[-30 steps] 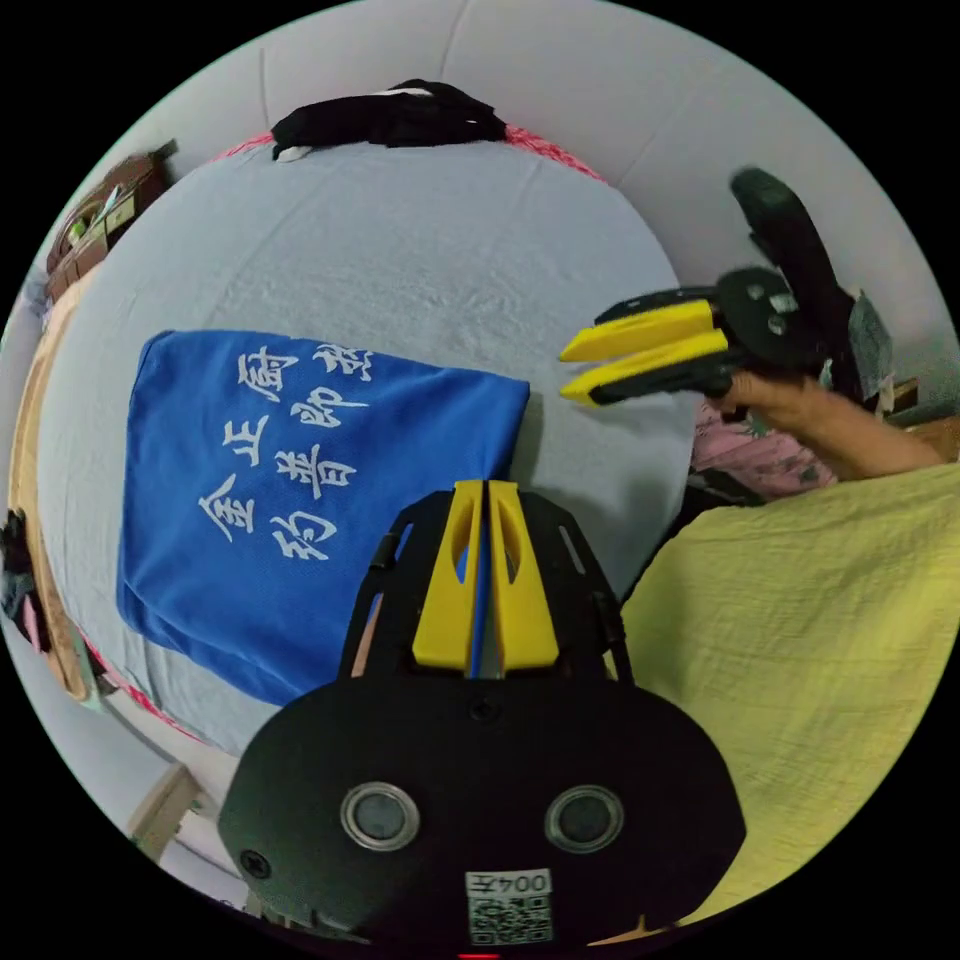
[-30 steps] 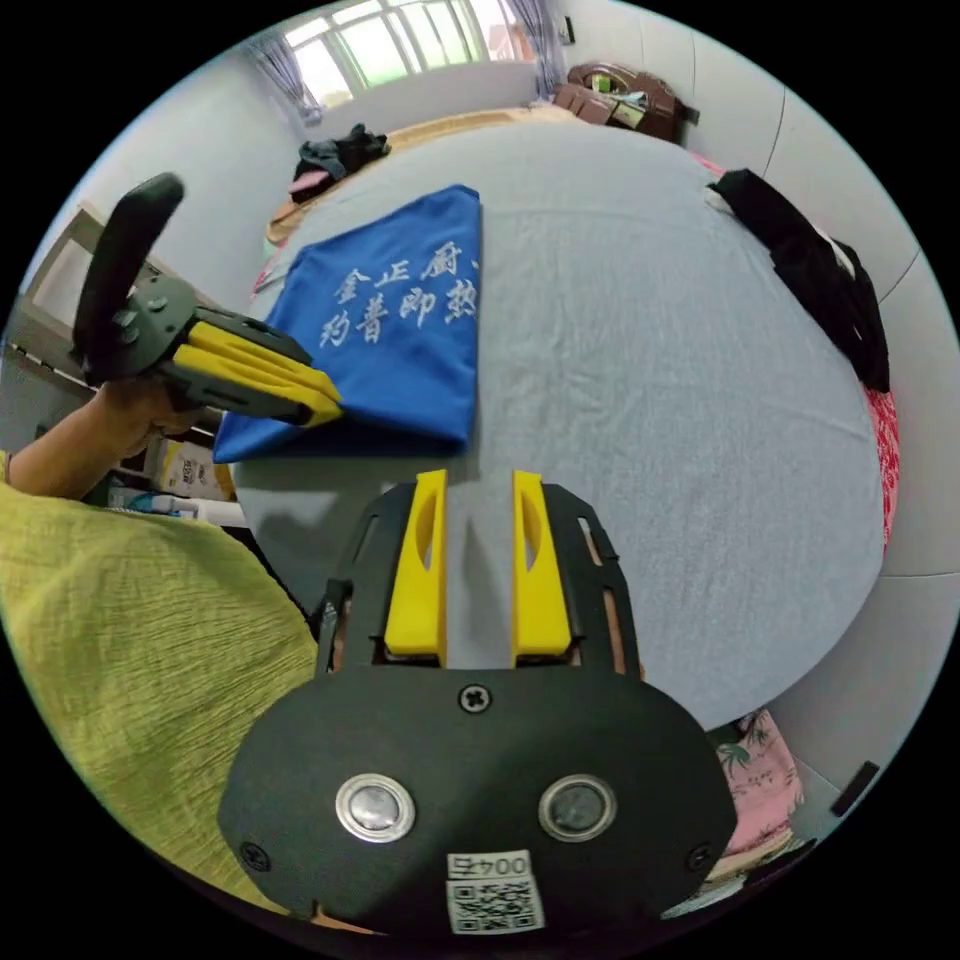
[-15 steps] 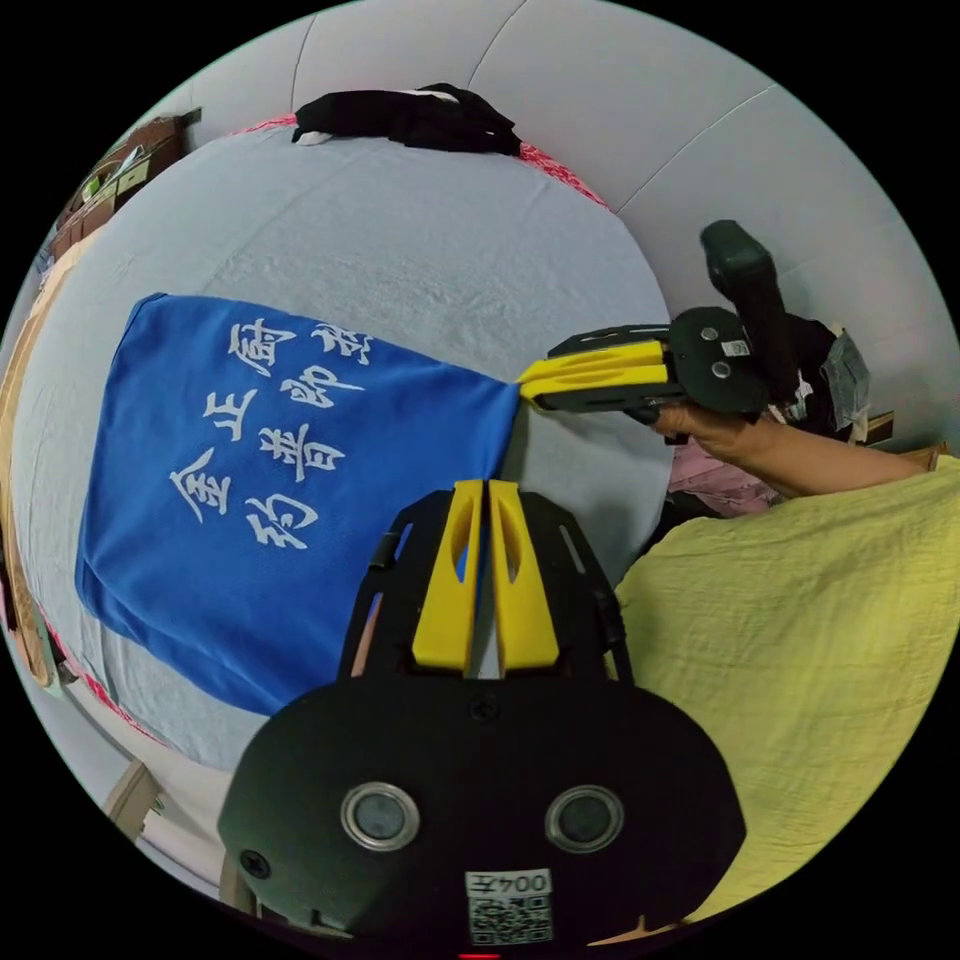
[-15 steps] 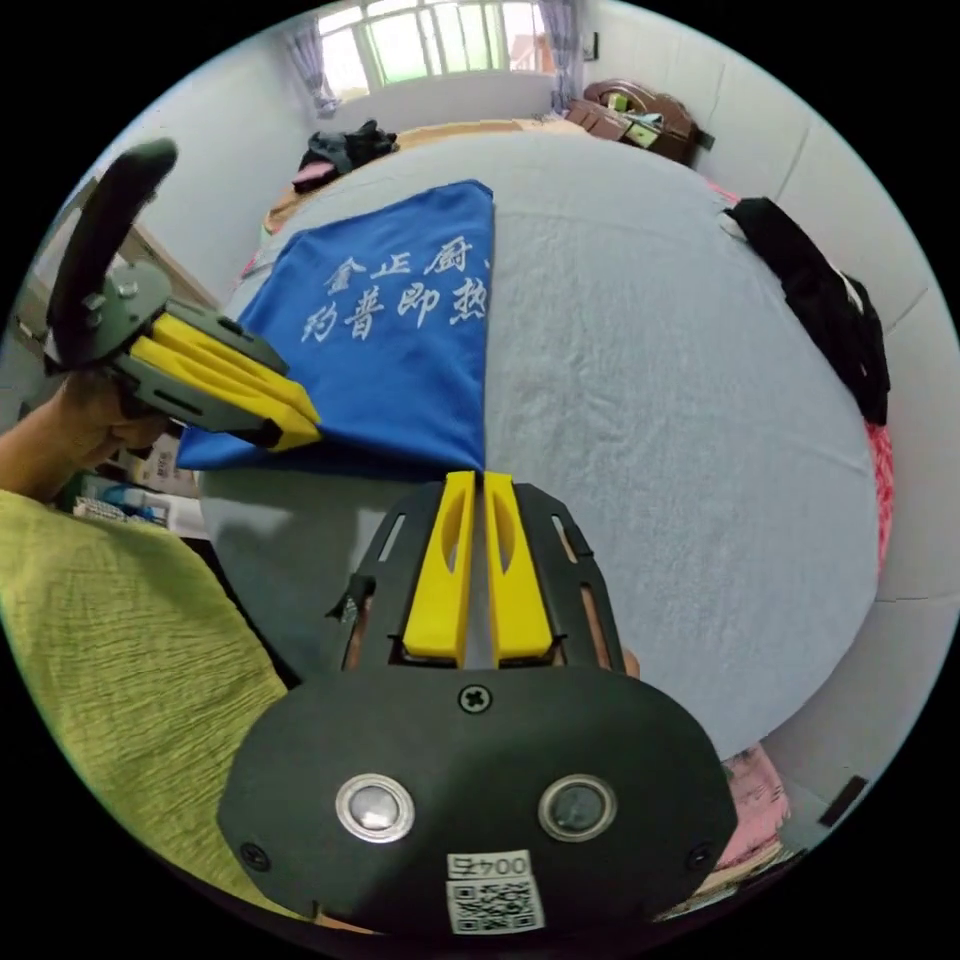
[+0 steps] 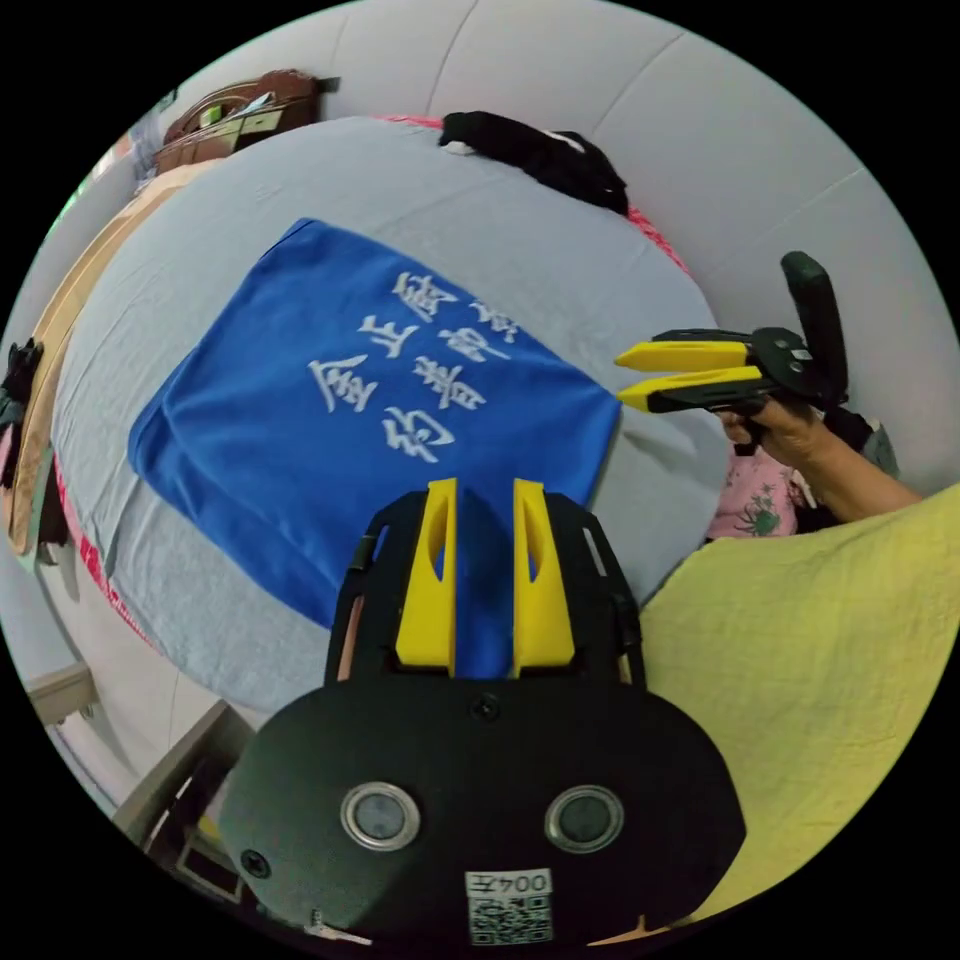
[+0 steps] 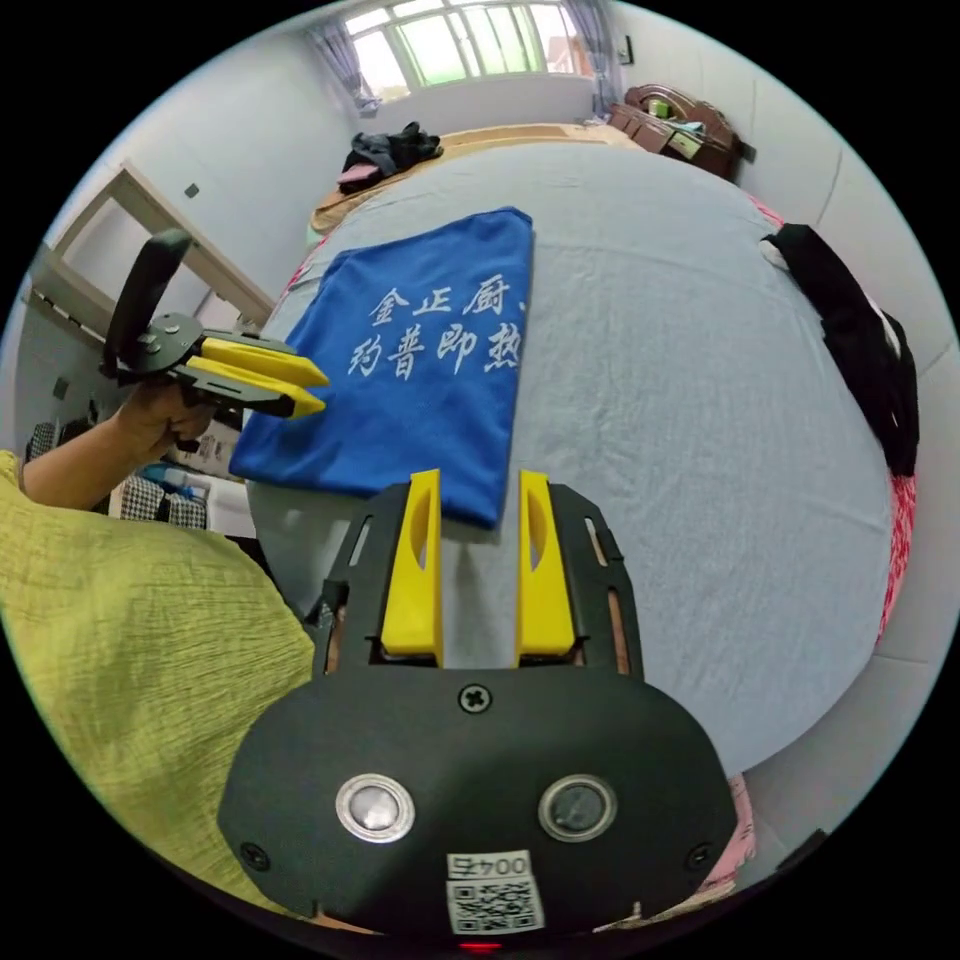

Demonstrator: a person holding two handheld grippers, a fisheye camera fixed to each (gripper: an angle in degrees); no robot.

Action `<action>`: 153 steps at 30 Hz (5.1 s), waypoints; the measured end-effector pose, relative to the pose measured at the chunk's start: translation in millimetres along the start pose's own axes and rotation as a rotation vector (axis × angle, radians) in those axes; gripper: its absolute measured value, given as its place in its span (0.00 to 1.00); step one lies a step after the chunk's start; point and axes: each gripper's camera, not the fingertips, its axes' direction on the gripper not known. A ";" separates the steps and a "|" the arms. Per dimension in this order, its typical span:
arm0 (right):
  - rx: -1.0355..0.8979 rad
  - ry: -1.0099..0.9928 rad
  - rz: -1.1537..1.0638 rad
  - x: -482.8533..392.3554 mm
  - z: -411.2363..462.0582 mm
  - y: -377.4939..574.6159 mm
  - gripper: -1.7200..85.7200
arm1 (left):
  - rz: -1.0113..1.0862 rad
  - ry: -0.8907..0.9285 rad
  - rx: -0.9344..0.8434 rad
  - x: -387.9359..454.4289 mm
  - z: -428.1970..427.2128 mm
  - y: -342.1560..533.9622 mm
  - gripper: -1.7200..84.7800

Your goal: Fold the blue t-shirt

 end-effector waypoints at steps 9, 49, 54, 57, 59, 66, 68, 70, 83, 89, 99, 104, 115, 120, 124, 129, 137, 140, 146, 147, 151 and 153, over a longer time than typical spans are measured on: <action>-0.218 0.070 -0.052 20.8 44.9 -26.3 0.13 | 0.013 -0.148 -0.066 2.1 10.5 32.1 0.08; -0.127 -0.935 0.277 410.5 158.7 36.9 0.06 | -1.075 1.077 0.615 -118.6 -15.7 435.2 0.28; -0.135 -0.987 0.186 407.6 153.7 23.2 0.06 | -1.112 1.071 0.788 -116.8 -25.7 452.1 0.31; -0.155 -0.982 0.135 404.3 167.5 20.5 0.06 | -1.158 1.038 0.895 -118.3 -34.1 475.6 0.21; -0.160 -0.987 0.117 410.4 184.6 21.2 0.07 | -1.135 0.985 0.895 -117.3 -49.1 491.1 0.10; -0.238 -1.154 0.260 460.6 288.8 7.5 0.25 | -1.130 1.007 0.895 -105.0 -113.6 559.7 0.09; -0.260 -1.194 0.303 463.4 337.8 -10.2 0.27 | -1.122 1.011 0.895 -100.9 -128.2 576.5 0.09; -0.265 -1.245 0.342 461.1 374.6 -26.7 0.27 | -1.113 1.021 0.892 -95.5 -141.0 593.1 0.09; -0.033 -1.519 0.199 338.5 503.8 -108.3 0.04 | -1.117 0.894 1.031 -38.2 -225.9 779.1 0.09; -0.094 -1.540 -0.147 146.0 495.1 -111.6 0.03 | -1.111 0.809 1.219 -3.8 -276.8 922.0 0.09; -0.216 -1.503 -0.432 -236.7 579.2 -10.6 0.03 | -1.082 0.651 1.360 68.5 -364.6 1210.9 0.09; -0.351 -1.496 -0.468 -464.4 689.1 49.6 0.03 | -1.124 0.531 1.395 87.1 -401.9 1350.6 0.08; -0.581 -1.393 -0.632 -957.9 913.1 66.3 0.02 | -1.265 0.435 1.512 32.3 -473.0 1614.6 0.08; -0.608 -1.387 -0.796 -1204.9 987.0 48.1 0.02 | -1.308 0.304 1.523 -34.8 -556.2 1745.3 0.08; -0.555 -1.457 -0.908 -1391.6 1016.7 39.5 0.02 | -1.312 0.180 1.516 -70.5 -625.7 1813.9 0.08; -0.489 -1.345 -1.022 -1519.9 1094.2 67.6 0.02 | -1.391 0.191 1.387 -121.2 -637.1 1892.5 0.09; -0.707 -0.818 -0.891 -1581.2 1396.9 194.4 0.02 | -1.697 0.513 1.099 -188.7 -464.3 1967.2 0.08; -0.693 -0.823 -0.865 -1597.7 1423.2 214.3 0.02 | -1.690 0.545 1.095 -192.0 -446.9 1972.0 0.08; -0.652 -0.766 -0.938 -1660.2 1426.4 240.8 0.03 | -1.665 0.511 1.094 -191.5 -455.1 1970.4 0.08; -0.647 -0.751 -0.942 -1664.4 1427.8 245.2 0.03 | -1.676 0.515 1.070 -192.9 -450.5 1968.0 0.08; -0.653 -0.667 -0.889 -1683.7 1447.8 273.8 0.05 | -1.702 0.513 1.056 -193.0 -433.7 1961.9 0.08; -0.673 -0.630 -0.886 -1694.0 1448.2 283.1 0.06 | -1.705 0.465 1.032 -187.2 -432.1 1956.0 0.08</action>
